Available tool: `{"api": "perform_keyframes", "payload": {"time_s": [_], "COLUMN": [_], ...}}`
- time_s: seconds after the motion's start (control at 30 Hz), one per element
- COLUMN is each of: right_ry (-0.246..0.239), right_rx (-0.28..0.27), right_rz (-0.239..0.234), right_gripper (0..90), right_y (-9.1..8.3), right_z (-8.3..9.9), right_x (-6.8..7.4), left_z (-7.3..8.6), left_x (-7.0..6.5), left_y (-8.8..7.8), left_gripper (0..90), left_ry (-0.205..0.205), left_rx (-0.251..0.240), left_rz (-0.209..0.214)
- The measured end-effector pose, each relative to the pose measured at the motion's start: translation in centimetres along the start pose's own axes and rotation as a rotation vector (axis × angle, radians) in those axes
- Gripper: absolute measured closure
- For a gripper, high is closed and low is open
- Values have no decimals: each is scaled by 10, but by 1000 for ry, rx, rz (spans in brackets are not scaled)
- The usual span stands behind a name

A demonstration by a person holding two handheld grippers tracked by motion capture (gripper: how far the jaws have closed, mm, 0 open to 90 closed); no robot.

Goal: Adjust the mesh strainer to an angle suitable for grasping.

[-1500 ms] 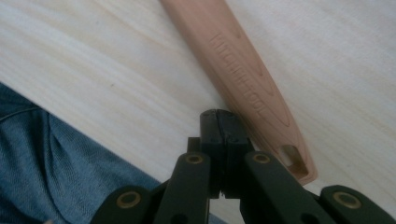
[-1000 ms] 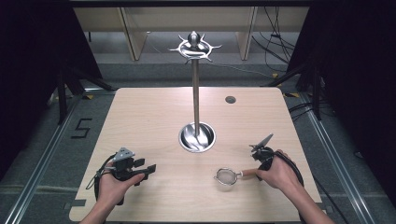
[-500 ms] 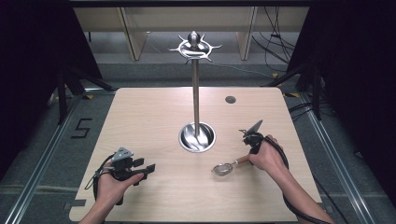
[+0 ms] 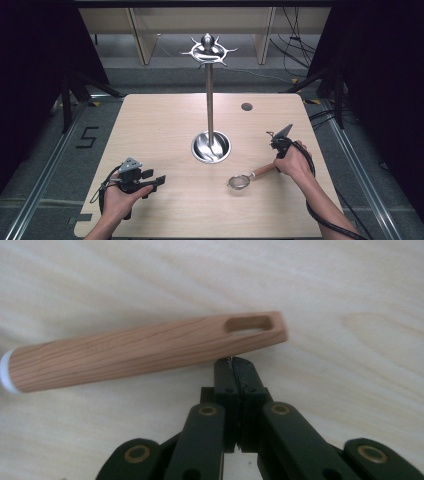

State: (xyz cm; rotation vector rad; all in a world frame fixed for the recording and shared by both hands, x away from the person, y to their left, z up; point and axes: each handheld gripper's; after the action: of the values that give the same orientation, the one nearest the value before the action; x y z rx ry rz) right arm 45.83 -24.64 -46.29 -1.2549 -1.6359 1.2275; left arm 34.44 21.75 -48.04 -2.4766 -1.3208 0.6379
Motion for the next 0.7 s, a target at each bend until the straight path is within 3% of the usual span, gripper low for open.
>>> {"api": "perform_keyframes", "payload": {"time_s": [0.17,0.33,0.37,0.43,0.47,0.5,0.6,0.63,0.67,0.7], "right_ry": [-4,-8,-16,-30,-9,-12,-16,-20,-13,-7], "right_rx": [-8,-7,-40,-41,-18,-27,-64,-61,-60,-97], "right_rz": [10,37,43,44,7,41,50,41,-6,35], "right_gripper": [900,876,877,878,881,882,881,880,879,869], "right_y": [7,9,11,10,9,9,10,9,8,6], "right_z": [-7,-13,-13,-14,-19,-20,-22,-24,-26,-27], "right_x": [-1,4,4,4,6,9,12,13,13,18], "left_z": [0,1,1,0,-1,0,0,0,0,0], "left_x": [0,0,0,0,1,-1,0,0,-1,1], "left_y": [-1,0,0,-1,-2,0,0,0,2,3], "left_gripper": [404,404,404,404,404,404,404,404,404,404], "left_ry": [15,2,2,17,27,2,2,-5,-13,7], "left_rx": [4,-3,-3,6,17,-4,-4,-9,-15,4], "left_rz": [2,1,1,3,6,2,-1,-1,-4,2]}}
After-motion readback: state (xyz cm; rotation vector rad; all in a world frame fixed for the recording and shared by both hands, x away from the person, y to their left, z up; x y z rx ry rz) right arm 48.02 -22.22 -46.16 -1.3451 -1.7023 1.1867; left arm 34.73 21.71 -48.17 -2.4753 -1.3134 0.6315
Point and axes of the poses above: each handheld gripper's, and its own axes: y roughly forward along the jaws, z roughly out of its underside, x roughly to its left, and after that the axes turned 12 degrees about -x, right-handed
